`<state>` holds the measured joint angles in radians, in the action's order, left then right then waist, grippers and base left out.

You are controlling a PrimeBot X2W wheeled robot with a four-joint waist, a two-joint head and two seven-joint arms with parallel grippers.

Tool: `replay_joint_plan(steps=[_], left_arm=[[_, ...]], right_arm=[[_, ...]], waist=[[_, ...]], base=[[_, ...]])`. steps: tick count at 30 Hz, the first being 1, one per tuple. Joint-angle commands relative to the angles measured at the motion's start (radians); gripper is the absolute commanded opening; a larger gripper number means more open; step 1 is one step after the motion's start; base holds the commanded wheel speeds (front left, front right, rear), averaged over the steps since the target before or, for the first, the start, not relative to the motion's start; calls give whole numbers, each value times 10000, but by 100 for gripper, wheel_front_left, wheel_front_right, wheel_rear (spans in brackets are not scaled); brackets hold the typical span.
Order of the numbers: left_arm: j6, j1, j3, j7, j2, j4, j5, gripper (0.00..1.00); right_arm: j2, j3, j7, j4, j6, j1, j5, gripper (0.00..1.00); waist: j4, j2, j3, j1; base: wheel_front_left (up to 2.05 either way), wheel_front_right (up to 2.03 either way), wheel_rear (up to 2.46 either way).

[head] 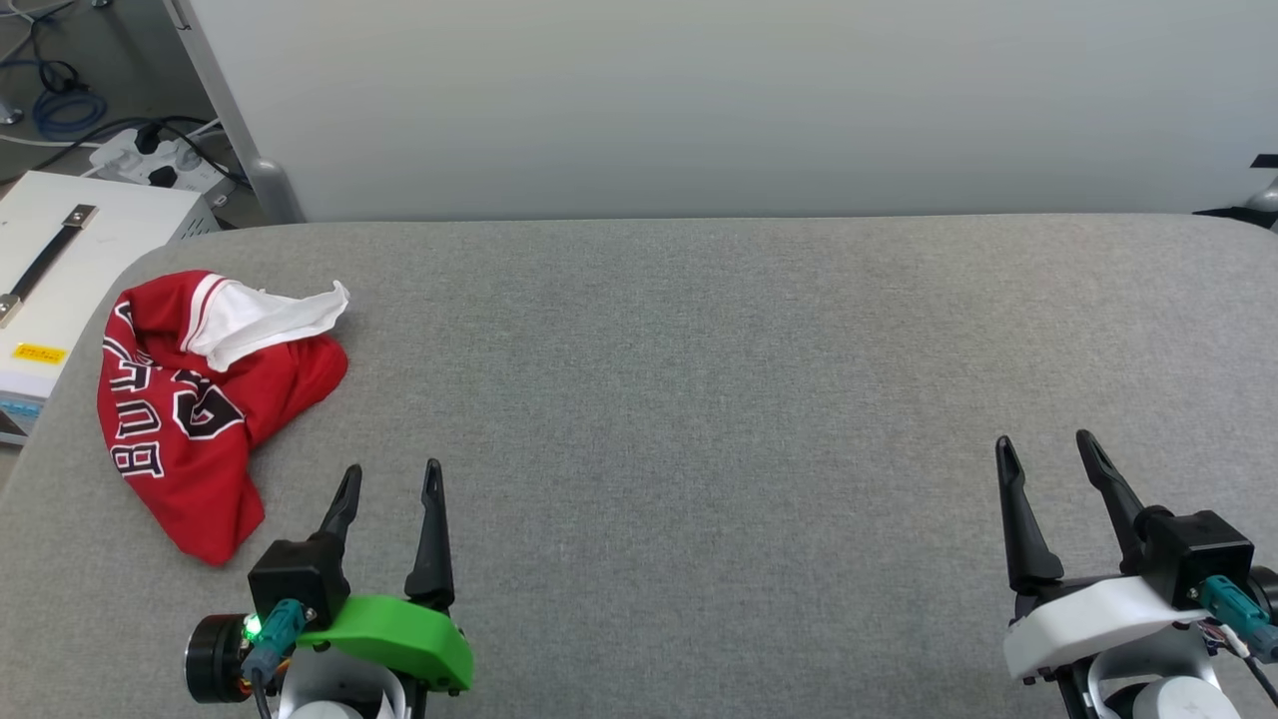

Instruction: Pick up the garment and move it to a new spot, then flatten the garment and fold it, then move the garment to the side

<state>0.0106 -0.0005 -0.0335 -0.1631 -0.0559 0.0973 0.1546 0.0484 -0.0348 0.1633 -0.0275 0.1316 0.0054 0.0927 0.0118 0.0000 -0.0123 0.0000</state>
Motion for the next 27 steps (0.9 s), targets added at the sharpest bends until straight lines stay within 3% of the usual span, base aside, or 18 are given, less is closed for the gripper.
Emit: replay_joint_plan(steps=[1, 27], left_arm=[[35, 131, -48, -100, 37, 73, 68, 100], [43, 66, -120, -637, 49, 314, 507, 100]], right_arm=[[13, -25, 111, -56, -6, 165, 48, 100], [16, 36, 640, -132, -8, 198, 326, 100]], waist=[[3, 0, -5, 0], [397, 0, -188, 0]], base=[[0, 0, 0], [0, 0, 0]])
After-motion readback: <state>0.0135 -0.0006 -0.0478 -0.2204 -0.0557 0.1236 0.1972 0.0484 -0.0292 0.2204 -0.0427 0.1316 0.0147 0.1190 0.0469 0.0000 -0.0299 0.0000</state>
